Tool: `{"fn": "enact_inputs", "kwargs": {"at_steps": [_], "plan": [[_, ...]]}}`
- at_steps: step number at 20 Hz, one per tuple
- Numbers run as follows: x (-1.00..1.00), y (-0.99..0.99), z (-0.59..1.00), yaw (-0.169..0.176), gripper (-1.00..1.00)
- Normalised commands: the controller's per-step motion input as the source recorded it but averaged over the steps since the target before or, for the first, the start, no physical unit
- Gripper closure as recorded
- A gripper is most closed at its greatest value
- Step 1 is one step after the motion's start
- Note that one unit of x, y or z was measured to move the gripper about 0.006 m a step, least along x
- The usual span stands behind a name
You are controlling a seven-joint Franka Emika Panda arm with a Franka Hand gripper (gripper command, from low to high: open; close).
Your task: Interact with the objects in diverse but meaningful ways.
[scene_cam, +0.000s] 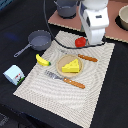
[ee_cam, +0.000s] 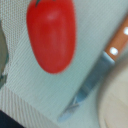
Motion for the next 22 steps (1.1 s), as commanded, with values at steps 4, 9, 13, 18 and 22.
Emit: {"fn": "enact_inputs", "kwargs": {"at_steps": [4, 9, 13, 18, 22], "plan": [[0.00, -0.80, 0.37, -0.028, -1.00], [0.07, -0.87, 0.05, 0.001, -1.00], [0.00, -0.70, -0.19, 0.017, -1.00], [-0.03, -0.37, -0.31, 0.028, -1.00], [0.00, -0.31, -0.24, 0.022, -1.00]]}}
